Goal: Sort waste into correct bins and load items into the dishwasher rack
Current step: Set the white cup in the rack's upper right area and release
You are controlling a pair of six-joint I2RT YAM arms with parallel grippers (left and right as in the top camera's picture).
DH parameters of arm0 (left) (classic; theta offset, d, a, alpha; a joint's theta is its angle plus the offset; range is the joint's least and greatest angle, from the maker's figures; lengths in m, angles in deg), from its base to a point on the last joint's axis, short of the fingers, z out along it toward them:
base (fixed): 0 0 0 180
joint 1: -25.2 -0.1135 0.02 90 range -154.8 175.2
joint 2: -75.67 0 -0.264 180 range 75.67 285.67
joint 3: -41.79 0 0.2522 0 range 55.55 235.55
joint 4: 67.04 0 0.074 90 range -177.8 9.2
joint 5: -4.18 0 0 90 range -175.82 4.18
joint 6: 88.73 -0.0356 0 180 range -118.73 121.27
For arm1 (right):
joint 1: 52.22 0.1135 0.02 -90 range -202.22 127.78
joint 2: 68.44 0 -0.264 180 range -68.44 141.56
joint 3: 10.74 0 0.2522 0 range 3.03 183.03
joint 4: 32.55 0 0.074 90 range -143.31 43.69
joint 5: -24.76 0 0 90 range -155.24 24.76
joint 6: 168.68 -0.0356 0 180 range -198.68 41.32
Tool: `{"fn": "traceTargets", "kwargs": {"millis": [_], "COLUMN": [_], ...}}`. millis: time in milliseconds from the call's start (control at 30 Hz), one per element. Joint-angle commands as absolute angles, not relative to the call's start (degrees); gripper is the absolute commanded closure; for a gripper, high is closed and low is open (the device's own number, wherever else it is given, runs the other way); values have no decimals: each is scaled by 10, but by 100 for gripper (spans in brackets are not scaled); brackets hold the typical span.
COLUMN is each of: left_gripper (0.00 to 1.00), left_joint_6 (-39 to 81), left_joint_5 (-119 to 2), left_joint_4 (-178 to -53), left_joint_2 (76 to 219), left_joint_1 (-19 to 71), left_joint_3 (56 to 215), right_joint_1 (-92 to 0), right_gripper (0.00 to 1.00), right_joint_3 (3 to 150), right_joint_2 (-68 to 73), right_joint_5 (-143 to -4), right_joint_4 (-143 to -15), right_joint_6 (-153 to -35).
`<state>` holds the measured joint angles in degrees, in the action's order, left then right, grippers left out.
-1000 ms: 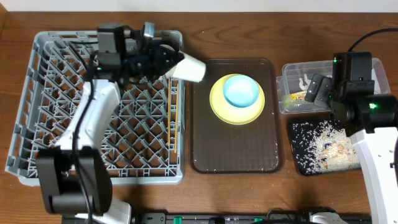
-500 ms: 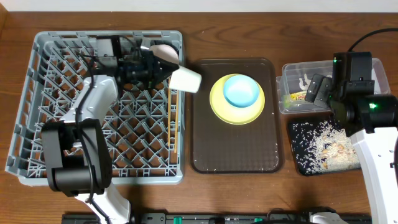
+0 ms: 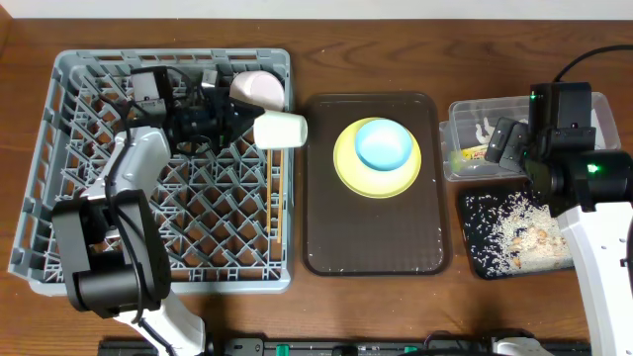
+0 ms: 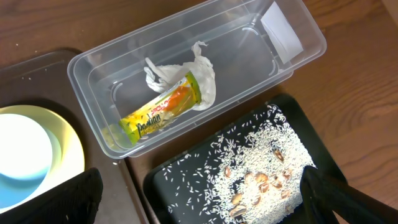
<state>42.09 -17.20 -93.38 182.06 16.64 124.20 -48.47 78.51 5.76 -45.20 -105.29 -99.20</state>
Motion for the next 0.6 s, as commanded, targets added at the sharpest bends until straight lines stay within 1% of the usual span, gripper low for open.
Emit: {"fn": "traceTargets", "kwargs": {"millis": [0,33,67,167,200,333,400,467,533,567], "left_gripper": [83,83,76,62,59,51,48,42,34,32], "left_joint_6": [385,383,376,358,358,358,358,358,358,358], "left_joint_5": [-242,-251,-259,-271,-272,-272,-278,-295,-321,-337], "left_joint_4": [-948,-956,-964,-975,-975,-972,-972,-973,-973,-973], "left_joint_2": [1830,1830,1830,1830,1830,1817,1802,1780,1752,1735], "left_joint_1": [159,157,156,152,151,142,137,133,132,132], "left_joint_3": [1221,1221,1221,1221,1221,1227,1233,1239,1241,1242], "right_joint_1": [-485,-485,-485,-485,-485,-485,-485,-485,-485,-485], "right_gripper": [1,1,1,1,1,1,1,1,1,1], "right_joint_3": [787,787,787,787,787,787,787,787,787,787], "right_joint_2": [54,54,54,54,54,54,54,54,54,54], "right_joint_5": [-443,-443,-443,-443,-443,-443,-443,-443,-443,-443], "right_joint_4": [-1054,-1054,-1054,-1054,-1054,-1054,-1054,-1054,-1054,-1054], "right_joint_6": [-988,-988,-988,-988,-988,-988,-988,-988,-988,-988]}}
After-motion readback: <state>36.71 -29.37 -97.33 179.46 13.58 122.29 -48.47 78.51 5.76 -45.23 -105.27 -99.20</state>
